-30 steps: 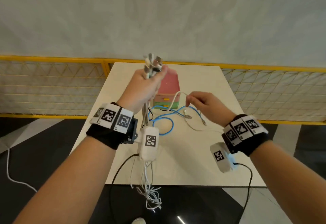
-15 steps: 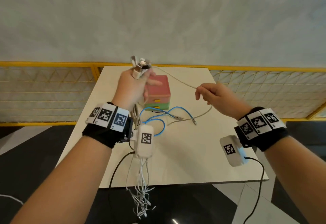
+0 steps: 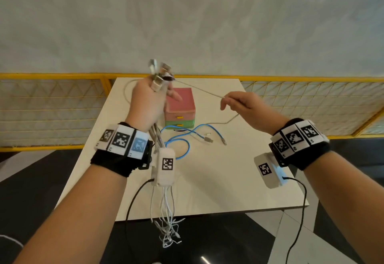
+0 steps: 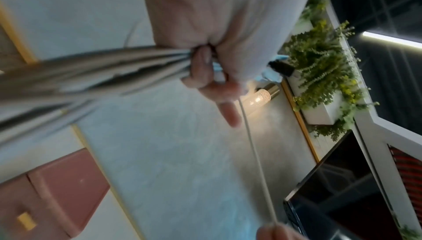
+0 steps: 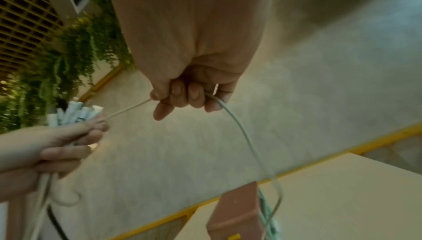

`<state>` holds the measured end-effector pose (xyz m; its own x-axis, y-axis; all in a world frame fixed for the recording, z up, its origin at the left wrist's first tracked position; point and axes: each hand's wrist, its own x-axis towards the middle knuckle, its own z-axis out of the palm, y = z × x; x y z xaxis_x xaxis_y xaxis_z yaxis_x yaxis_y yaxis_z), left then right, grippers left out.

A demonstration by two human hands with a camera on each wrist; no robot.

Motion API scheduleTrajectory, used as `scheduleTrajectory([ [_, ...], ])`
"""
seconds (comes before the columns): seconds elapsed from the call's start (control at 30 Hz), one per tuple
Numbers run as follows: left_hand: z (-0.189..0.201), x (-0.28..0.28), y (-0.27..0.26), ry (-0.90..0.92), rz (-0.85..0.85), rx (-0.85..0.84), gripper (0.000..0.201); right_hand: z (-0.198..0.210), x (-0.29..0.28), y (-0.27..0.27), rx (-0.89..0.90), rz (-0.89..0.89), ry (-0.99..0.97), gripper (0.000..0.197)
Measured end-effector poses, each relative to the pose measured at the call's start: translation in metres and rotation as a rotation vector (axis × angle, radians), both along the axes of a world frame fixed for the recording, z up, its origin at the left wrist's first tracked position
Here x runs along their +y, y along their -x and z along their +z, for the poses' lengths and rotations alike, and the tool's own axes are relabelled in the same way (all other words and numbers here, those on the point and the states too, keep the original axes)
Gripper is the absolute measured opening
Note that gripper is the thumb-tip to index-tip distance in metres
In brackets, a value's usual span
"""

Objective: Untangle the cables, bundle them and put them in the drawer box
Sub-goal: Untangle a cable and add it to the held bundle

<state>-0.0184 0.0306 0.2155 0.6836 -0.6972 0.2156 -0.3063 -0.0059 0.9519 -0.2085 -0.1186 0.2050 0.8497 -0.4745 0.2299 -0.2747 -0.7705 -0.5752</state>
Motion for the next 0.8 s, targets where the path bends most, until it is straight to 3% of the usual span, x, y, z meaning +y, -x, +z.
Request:
scheduleTrajectory([
  [0.13,-0.005,0.000,-0.004,-0.060,0.041,-0.074,0.016,-0.009,-0.001,-0.001,0.009,-0.027,-0.005,0.025],
  [0.3,0.000,-0.004,0.034,-0.165,-0.284,-0.175,0.018,0.004,0.011,-0.028,-0.024,0.112,0.087,0.026],
  [0.37,0.000,-0.007,0.037,-0.206,-0.325,-0.195,0.020,0.010,0.013,-0.035,-0.046,0.131,0.103,0.026],
  [0.57,0.005,0.000,0.000,0.038,0.052,-0.027,0.020,-0.015,-0.017,-0.015,0.109,-0.037,0.041,0.025],
  [0.67,0.003,0.007,-0.015,0.039,0.119,-0.028,0.018,-0.031,-0.028,-0.006,0.111,-0.081,-0.006,0.025],
  [0.73,-0.001,0.009,-0.013,0.023,0.112,-0.030,0.021,-0.034,-0.028,-0.010,0.014,-0.111,-0.156,0.029],
  [0.8,-0.006,0.009,-0.007,0.006,0.098,-0.020,0.025,-0.030,-0.023,-0.018,-0.194,-0.193,-0.436,0.030],
])
